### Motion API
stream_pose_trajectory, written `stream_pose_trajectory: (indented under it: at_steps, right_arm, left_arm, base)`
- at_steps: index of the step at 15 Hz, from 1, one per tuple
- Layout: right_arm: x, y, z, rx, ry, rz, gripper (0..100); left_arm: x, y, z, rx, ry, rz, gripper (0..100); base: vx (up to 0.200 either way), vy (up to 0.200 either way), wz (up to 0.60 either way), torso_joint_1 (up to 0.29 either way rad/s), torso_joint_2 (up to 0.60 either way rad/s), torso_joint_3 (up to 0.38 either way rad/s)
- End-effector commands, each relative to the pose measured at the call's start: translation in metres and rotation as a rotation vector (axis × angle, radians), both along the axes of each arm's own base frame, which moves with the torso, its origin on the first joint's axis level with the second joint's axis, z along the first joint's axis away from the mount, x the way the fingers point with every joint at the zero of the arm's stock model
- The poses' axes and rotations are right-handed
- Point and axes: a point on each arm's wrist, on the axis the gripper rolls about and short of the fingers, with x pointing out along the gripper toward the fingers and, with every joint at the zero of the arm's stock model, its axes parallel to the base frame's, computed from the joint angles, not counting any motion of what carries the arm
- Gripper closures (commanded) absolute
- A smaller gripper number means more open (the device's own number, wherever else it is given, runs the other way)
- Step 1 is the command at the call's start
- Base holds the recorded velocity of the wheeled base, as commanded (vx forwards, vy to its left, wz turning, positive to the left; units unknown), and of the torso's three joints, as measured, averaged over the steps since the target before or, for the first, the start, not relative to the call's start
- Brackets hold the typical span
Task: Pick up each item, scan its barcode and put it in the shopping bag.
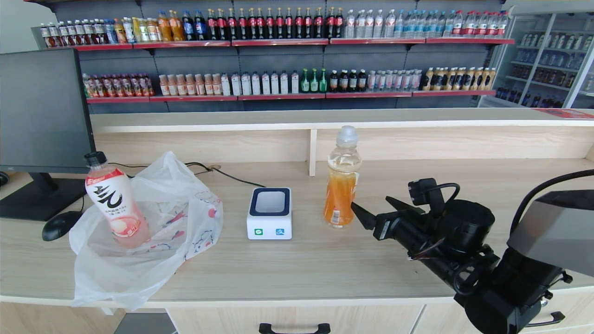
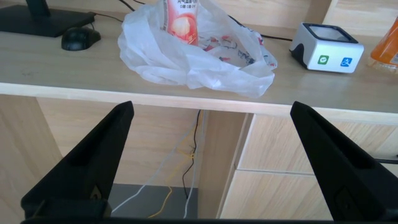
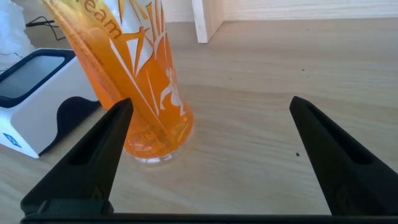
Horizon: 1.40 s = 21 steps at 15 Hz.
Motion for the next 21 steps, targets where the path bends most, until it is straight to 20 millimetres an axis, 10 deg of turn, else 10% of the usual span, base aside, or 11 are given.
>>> stream_pose_trajectory:
  at_steps: [1,21]
  right_arm:
    - [0.0,0.0,-0.007,-0.009,0.02,0.0,0]
    - [0.004,0.006,-0.008,-0.002,0.012,0.011,0]
  left_arm:
    - [0.0,0.0,0.0,0.001,-0.001,0.001,0]
    - [0.0,0.0,0.0,0.0,-0.001,0.001,0]
  base:
    - [0.0,0.0,0.0,0.0,0.0,0.0]
    - [0.0,0.0,0.0,0.0,0.0,0.0]
